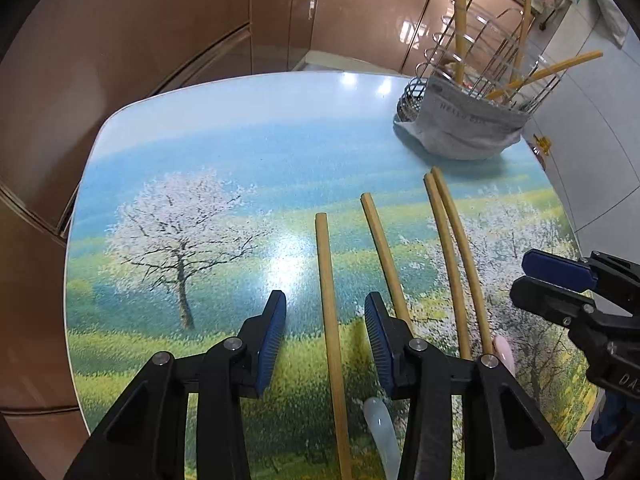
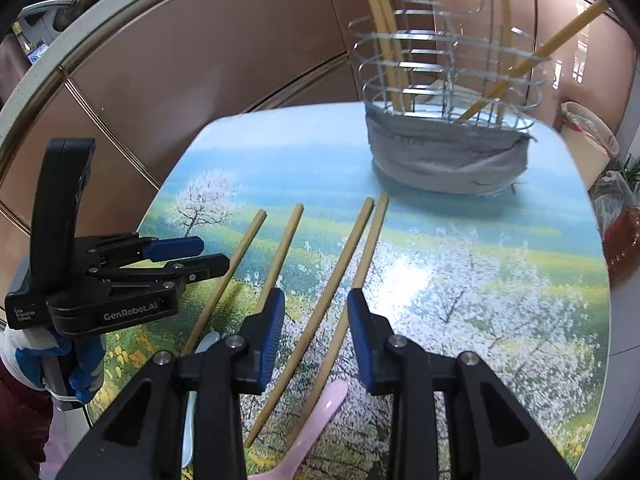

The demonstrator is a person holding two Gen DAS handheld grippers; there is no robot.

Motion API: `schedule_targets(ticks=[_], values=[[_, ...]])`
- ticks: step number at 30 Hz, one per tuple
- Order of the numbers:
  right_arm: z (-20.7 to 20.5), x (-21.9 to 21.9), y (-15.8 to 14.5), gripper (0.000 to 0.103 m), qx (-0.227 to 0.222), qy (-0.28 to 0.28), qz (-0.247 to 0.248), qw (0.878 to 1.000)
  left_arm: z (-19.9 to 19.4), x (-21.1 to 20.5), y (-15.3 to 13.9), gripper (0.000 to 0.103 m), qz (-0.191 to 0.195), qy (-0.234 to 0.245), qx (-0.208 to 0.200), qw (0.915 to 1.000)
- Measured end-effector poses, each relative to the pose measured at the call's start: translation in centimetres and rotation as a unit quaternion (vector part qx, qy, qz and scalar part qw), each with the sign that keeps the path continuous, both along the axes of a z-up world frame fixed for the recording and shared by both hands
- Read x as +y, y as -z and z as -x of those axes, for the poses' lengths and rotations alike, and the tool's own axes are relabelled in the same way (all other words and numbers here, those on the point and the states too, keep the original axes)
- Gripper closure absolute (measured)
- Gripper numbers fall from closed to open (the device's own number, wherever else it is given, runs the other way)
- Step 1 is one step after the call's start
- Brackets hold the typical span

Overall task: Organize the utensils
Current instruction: 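Close the left tool on a bamboo chopstick while the right tool grasps another chopstick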

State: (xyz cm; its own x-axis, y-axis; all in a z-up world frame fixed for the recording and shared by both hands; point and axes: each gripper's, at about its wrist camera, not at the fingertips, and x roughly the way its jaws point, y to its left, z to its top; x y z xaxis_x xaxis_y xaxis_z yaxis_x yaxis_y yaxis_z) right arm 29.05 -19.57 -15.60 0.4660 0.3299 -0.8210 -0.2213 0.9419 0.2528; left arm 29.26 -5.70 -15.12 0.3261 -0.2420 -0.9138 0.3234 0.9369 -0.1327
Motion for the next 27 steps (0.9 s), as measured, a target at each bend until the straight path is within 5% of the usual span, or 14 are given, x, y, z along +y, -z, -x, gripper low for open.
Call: schedule_targets(ticks=[27], values=[[-4.5,3.6,4.2,0.074,0.046,-0.016,0.02,0.999,-0.8,0.2,1.6,0.08,-0.014,0.026,-0.002,0.9996]])
